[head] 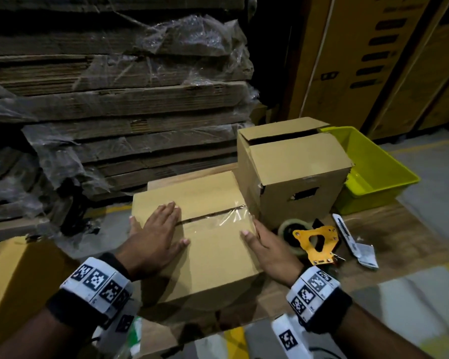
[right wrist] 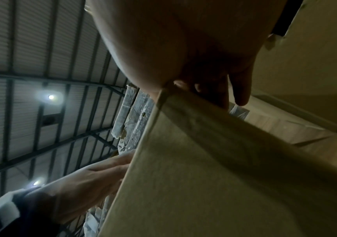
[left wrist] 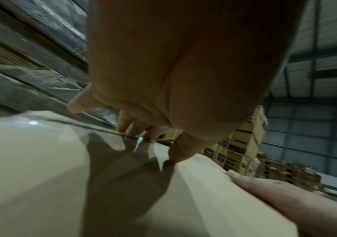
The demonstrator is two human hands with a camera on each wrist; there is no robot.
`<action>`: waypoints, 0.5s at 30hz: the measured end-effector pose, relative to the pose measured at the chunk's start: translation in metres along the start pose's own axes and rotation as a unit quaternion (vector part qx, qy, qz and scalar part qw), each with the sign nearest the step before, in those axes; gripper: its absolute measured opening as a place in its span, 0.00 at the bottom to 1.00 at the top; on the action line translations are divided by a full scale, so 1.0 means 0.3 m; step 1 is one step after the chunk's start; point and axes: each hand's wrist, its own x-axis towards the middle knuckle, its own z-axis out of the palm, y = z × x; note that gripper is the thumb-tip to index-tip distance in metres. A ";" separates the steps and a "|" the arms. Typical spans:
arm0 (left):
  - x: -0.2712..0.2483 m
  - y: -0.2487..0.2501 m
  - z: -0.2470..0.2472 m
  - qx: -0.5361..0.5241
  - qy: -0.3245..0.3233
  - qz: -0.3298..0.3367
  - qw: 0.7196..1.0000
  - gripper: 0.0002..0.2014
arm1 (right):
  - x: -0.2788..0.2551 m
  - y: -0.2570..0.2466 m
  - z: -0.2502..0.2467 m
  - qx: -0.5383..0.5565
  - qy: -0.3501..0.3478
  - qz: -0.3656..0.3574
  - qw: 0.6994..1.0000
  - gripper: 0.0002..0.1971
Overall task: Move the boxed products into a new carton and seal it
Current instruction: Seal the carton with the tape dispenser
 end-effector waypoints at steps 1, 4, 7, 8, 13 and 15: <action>-0.003 0.023 -0.008 0.001 0.000 0.003 1.000 0.37 | -0.007 -0.001 -0.010 0.011 -0.002 -0.014 1.000 0.40; 0.003 0.085 -0.021 0.003 0.013 0.026 1.000 0.36 | -0.032 0.023 -0.042 0.049 0.036 -0.002 0.998 0.27; 0.012 0.164 -0.022 -0.007 0.020 0.058 0.998 0.39 | -0.060 0.140 -0.077 0.084 0.147 0.032 0.985 0.25; 0.016 0.195 -0.020 -0.017 0.026 0.070 0.997 0.40 | -0.074 0.202 -0.093 0.079 0.186 0.047 0.978 0.22; 0.042 0.333 -0.008 -0.094 0.087 0.137 0.982 0.42 | -0.161 0.491 -0.149 -0.067 0.316 0.167 0.931 0.14; 0.050 0.371 0.007 -0.112 0.109 0.153 0.976 0.42 | -0.182 0.563 -0.138 -0.120 0.297 0.211 0.924 0.16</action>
